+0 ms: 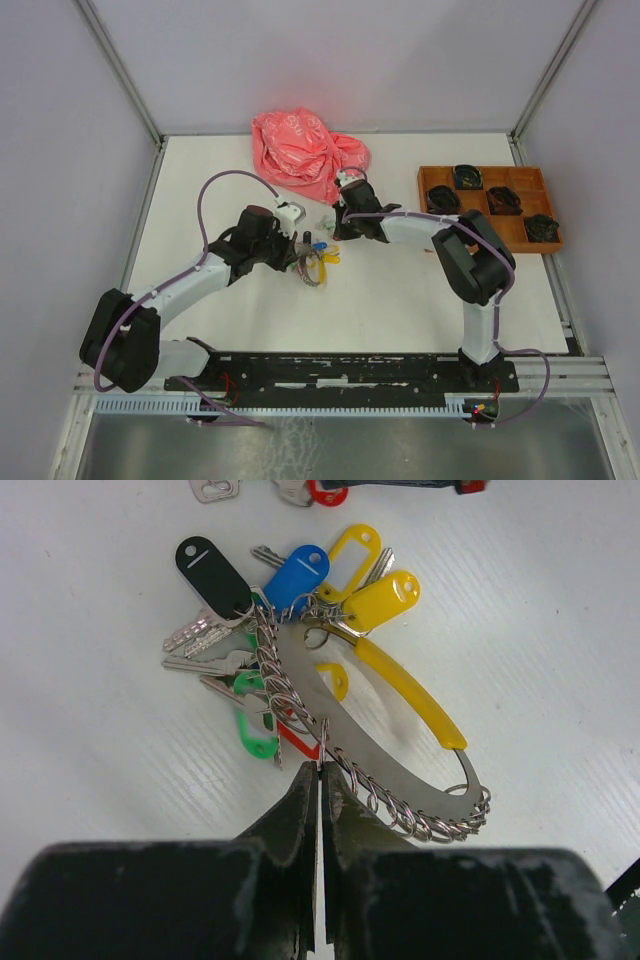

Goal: Put the keys on the keyring

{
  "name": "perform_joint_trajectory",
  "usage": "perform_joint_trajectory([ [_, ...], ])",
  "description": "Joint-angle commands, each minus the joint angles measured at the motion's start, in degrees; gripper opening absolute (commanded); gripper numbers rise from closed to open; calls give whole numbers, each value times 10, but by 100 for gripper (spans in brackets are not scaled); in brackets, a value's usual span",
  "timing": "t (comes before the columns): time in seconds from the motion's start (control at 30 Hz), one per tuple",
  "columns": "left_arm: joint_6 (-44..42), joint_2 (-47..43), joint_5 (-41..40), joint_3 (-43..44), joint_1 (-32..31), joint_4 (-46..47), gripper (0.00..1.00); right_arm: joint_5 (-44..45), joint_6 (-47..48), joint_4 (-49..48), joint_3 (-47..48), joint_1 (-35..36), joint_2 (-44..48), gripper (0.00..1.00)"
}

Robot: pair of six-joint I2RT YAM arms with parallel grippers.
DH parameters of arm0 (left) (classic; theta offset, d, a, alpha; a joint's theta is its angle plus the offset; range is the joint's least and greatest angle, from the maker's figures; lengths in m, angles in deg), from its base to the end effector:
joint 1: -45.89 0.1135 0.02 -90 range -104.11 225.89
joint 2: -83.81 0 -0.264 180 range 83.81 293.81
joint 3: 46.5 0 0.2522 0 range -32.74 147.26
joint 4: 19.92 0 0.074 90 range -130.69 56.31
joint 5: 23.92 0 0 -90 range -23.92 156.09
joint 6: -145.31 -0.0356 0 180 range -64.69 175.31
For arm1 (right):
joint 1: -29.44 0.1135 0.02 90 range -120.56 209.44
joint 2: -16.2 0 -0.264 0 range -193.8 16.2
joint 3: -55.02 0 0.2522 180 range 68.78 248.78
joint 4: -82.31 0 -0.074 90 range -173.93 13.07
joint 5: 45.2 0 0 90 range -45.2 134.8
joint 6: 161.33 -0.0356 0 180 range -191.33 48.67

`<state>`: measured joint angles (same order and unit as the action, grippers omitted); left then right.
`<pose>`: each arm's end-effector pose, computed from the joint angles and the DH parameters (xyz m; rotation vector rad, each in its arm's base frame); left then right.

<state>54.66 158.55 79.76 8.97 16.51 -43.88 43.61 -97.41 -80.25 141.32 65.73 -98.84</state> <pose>0.2291 -0.1387 0.2106 0.7282 2.2433 -0.5264 0.3451 0.2544 0.1523 -0.2278 2.4347 0.5310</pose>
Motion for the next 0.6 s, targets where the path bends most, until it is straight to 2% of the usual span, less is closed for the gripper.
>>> perform_joint_trajectory([
  [0.0,6,-3,17,12,-1,26,3,15,48,32,-35,-2,86,2],
  [0.2,4,-2,30,16,-1,26,3,42,77,54,-132,2,180,1],
  [0.4,3,2,44,17,0,29,3,85,84,2,-240,26,270,1],
  [0.57,6,7,48,18,-1,31,3,123,74,-51,-295,52,285,2],
])
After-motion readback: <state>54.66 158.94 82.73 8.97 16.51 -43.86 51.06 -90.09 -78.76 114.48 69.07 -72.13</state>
